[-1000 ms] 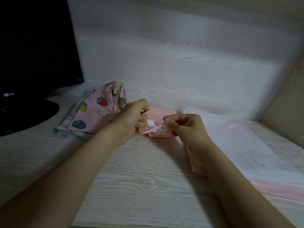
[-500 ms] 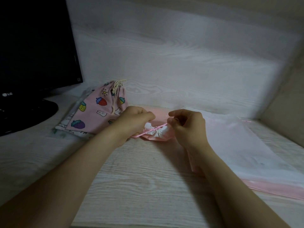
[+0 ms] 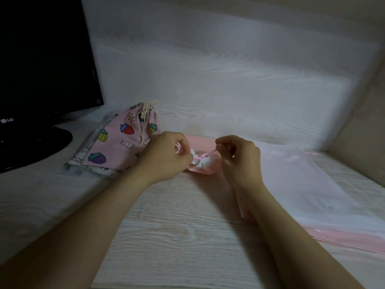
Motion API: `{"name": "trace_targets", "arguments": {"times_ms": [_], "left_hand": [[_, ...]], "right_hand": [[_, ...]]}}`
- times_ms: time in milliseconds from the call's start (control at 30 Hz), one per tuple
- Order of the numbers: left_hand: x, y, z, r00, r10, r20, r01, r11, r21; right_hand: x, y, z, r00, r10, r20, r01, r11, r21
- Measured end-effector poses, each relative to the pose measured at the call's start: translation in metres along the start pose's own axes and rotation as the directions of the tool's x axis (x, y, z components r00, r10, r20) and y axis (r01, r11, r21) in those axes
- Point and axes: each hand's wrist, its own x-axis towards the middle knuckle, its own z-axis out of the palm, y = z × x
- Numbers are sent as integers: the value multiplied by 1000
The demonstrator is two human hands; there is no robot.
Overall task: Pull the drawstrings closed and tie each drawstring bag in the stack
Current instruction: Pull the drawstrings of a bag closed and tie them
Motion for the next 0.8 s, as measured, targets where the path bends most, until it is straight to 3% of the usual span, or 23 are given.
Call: {"name": "trace_targets", "arguments": {"times_ms": [100, 267, 800], "left_hand": [[-4, -1, 0, 997, 53, 58, -60, 990, 131], [-3, -5, 1, 990, 124, 61, -133, 975, 178], [-2, -8, 1, 979, 194, 65, -202, 969, 140]], "right_hand": [[2, 5, -1, 1000, -6, -7, 6, 998, -57], [1, 5, 1, 999, -34, 38, 37, 994, -100], [0, 5, 0, 1000, 11, 20, -9, 996, -94]]}}
